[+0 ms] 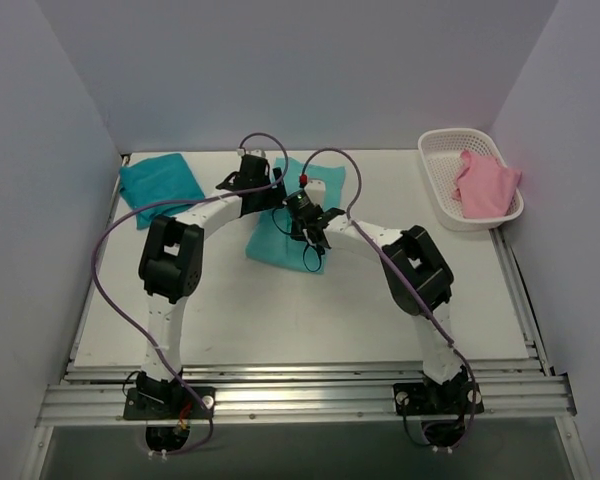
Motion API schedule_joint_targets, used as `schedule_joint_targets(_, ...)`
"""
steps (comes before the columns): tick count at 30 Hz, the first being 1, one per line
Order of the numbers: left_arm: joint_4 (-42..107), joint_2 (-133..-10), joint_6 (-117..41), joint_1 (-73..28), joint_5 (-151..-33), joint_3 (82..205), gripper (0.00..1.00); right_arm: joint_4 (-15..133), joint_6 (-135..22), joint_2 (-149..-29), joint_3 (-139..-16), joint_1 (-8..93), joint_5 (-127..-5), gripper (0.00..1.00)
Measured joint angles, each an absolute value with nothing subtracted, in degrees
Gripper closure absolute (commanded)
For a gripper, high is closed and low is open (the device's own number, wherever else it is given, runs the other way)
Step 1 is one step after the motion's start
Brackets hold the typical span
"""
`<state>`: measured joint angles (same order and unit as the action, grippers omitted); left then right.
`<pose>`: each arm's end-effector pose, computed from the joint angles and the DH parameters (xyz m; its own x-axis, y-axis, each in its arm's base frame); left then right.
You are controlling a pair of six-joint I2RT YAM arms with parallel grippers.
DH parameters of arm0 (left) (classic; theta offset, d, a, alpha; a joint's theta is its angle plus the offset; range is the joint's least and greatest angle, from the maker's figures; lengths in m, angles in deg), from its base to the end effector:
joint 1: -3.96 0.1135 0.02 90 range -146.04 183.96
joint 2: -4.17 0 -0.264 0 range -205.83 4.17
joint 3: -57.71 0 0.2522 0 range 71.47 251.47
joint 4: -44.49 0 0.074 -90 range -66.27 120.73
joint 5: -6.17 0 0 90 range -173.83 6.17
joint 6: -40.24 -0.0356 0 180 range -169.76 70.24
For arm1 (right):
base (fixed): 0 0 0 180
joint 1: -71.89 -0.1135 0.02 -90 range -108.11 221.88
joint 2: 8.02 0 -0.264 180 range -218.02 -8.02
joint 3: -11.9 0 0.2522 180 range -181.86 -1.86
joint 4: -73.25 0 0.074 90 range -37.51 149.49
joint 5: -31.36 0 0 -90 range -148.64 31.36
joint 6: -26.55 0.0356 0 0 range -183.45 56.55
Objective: Fold and stack the t-shirts
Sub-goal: Fold the tshirt
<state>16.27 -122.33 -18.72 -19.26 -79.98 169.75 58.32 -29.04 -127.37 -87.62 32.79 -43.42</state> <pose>0.4621 -0.1956 0.1885 -0.7132 -0.2538 -0.6534 -0.0231 0.9401 -0.3401 0.3750 0.2927 0.1963 -0.6143 0.2034 -0.7624 -0.1139 0.9332 0.3408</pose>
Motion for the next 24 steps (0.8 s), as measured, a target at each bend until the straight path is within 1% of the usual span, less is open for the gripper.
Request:
schedule_joint_targets(5,17.2,-122.4,-18.6,-18.8,-80.8,168.4,0.06,60.4,-29.0,-134.4,-92.0,32.8,-45.1,1.0)
schedule_joint_targets(14,17.8,-123.4,-18.8,-17.2,-82.0,168.2,0.06,63.8,-28.7,-136.7,-99.1,32.9,-45.8,1.0)
schedule_joint_targets(16,17.8,-123.4,-19.0,-16.6,-82.4,168.3,0.06,65.0,-28.2,-136.9,-97.7,32.9,-46.1,1.0)
schedule_joint_targets(19,17.4,-124.4,-19.5,-15.2,-83.5,169.8,0.06,68.8,-26.3,-136.8,-91.4,32.9,-46.5,1.0)
schedule_joint_targets(24,16.6,-130.0,-20.1,-11.9,-86.2,177.6,0.06,76.8,-24.1,-133.4,-83.1,32.8,-47.2,1.0)
